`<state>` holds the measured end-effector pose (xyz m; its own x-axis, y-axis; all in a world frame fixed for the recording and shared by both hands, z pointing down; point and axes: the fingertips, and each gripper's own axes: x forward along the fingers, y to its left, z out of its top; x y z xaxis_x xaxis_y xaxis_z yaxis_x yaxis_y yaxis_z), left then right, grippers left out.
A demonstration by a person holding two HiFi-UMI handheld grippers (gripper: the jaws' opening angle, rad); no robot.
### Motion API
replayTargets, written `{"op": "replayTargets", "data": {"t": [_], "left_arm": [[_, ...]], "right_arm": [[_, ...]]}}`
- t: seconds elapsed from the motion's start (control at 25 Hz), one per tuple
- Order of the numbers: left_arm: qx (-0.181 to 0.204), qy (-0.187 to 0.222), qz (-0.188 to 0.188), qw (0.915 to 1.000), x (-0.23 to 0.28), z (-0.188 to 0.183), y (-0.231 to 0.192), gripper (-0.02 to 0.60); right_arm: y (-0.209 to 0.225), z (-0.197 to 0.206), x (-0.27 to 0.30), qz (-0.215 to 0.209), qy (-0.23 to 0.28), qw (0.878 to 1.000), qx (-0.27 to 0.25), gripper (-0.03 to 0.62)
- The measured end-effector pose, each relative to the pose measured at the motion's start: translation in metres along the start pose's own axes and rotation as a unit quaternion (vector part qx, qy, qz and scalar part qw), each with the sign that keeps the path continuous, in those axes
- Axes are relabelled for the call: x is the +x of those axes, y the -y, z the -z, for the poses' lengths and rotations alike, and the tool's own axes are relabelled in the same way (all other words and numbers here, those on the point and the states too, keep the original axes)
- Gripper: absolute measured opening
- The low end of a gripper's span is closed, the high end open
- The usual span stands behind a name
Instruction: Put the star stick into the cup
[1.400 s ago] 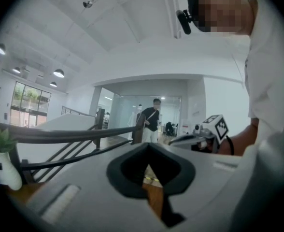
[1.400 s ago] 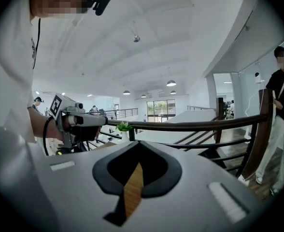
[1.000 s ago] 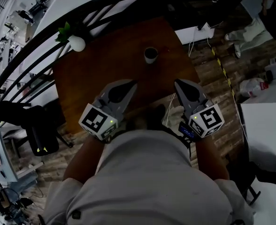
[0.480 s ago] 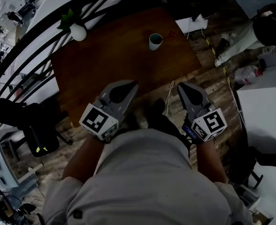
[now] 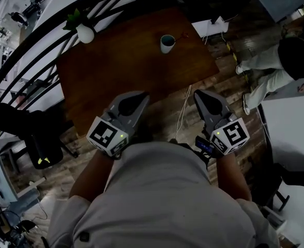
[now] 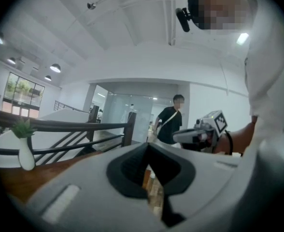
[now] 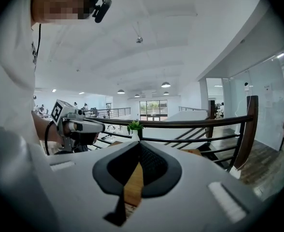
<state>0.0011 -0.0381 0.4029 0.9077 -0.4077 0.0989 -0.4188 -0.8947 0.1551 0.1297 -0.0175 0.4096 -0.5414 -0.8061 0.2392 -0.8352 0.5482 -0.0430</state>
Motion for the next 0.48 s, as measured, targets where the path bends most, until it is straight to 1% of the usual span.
{"op": "replayTargets", "data": {"t": [0.2, 0.48], "left_arm": [[-0.002, -0.003, -0.02, 0.9998, 0.014, 0.003, 0.046, 0.003], [-0.005, -0.008, -0.044, 0.999, 0.025, 0.021, 0.114, 0.003]], "right_arm": [[0.007, 0.005, -0.045, -0.019, 0.002, 1.0, -0.004, 0.008], [0.0, 0.032, -0.114, -0.046, 0.0, 0.999, -0.002, 0.008]]}}
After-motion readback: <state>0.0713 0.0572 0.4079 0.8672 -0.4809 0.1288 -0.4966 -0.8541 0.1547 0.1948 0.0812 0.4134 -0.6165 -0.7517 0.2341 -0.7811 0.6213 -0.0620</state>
